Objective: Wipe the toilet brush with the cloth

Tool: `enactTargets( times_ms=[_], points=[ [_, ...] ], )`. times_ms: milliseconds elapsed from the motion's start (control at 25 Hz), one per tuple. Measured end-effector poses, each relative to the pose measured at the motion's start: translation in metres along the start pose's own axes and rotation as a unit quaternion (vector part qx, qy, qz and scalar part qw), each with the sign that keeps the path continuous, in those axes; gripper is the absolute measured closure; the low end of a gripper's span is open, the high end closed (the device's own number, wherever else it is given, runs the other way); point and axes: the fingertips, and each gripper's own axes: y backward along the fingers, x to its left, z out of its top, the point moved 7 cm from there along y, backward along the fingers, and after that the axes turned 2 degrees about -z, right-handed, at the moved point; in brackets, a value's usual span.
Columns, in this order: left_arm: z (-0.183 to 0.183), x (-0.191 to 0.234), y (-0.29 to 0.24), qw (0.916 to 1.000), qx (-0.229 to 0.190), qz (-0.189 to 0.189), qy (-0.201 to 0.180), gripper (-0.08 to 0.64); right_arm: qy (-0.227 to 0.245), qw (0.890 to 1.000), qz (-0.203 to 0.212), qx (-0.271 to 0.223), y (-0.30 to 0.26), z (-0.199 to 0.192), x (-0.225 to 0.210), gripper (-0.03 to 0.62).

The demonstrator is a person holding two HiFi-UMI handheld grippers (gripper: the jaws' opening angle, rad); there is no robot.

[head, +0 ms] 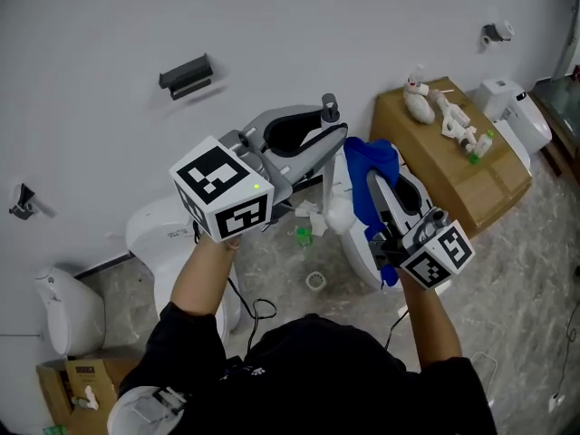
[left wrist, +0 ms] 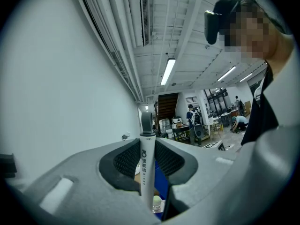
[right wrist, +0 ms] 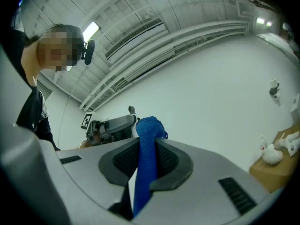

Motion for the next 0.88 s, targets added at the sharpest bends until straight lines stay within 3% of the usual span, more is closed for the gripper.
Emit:
enactTargets(
  times_ms=[360, 880],
  points=[
    [0.004, 0.009, -0.005, 1.0000, 0.003, -0.002, 0.007, 0.459, 0.013, 0.999, 0.042, -0.018, -0.006, 0.032, 0.028, 0.528],
    [0.014, 0.009, -0.016, 0.9999, -0.006, -0.015, 0.003, 0.459, 0.003, 0.997, 0.072, -0.002, -0.024, 0.031, 0.041, 0.528]
  ],
)
